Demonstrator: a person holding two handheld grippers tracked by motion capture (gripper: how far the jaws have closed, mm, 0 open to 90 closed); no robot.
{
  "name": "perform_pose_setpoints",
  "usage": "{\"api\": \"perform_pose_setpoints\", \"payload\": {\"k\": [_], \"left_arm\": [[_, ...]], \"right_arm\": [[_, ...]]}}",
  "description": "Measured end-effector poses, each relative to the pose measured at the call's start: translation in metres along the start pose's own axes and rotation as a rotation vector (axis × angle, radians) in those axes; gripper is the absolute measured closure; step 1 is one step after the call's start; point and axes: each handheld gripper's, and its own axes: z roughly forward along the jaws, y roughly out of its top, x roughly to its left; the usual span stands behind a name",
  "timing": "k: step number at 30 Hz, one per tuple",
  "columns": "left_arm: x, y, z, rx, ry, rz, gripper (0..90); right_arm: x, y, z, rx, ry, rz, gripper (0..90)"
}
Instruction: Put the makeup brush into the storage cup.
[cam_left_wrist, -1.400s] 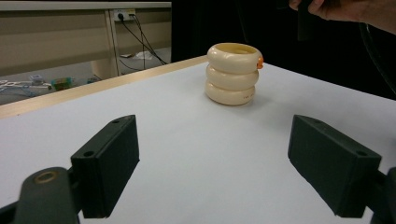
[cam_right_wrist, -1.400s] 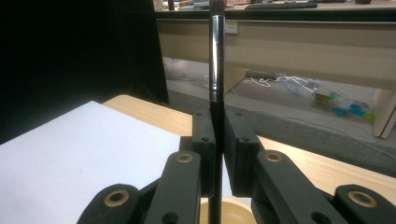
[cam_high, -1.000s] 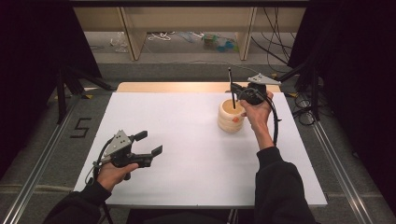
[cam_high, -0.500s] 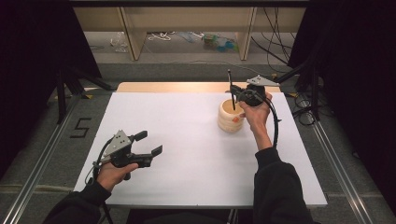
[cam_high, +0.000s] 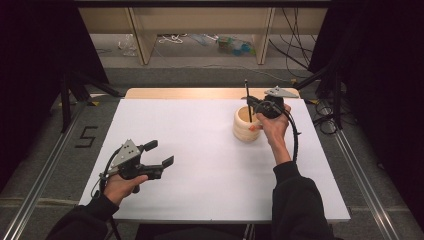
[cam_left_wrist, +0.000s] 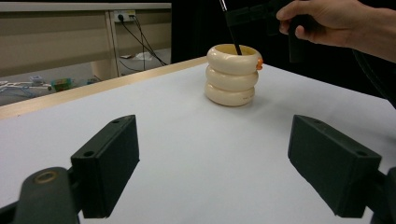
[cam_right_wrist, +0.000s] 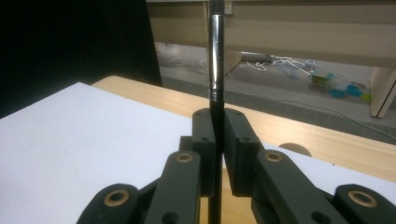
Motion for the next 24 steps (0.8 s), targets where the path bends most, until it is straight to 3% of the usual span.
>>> {"api": "perform_pose_setpoints", "payload": {"k": [4,11,17,20,24], "left_arm": [[0.0,0.0,0.0,0.0,-0.002,0.005,16.2],[0.0,0.0,0.0,0.002,-0.003,0.007,16.2],[0.0,0.0,0.0,0.001,-0.002,0.005,16.2],[0.0,0.0,0.0,0.005,-0.004,0.01,16.2],[0.0,0.0,0.0,0.004,-0.004,0.009,16.2]], "right_arm": [[0.003,0.0,-0.002,0.027,0.0,0.007,83.9],[0.002,-0.003,-0.001,0.011,-0.002,-0.003,83.8],[0.001,-0.009,0.0,0.04,-0.012,0.001,83.8],[0.001,-0.01,0.0,0.03,-0.012,-0.011,83.8],[0.0,-0.012,-0.001,0.061,-0.031,-0.009,83.6]]}}
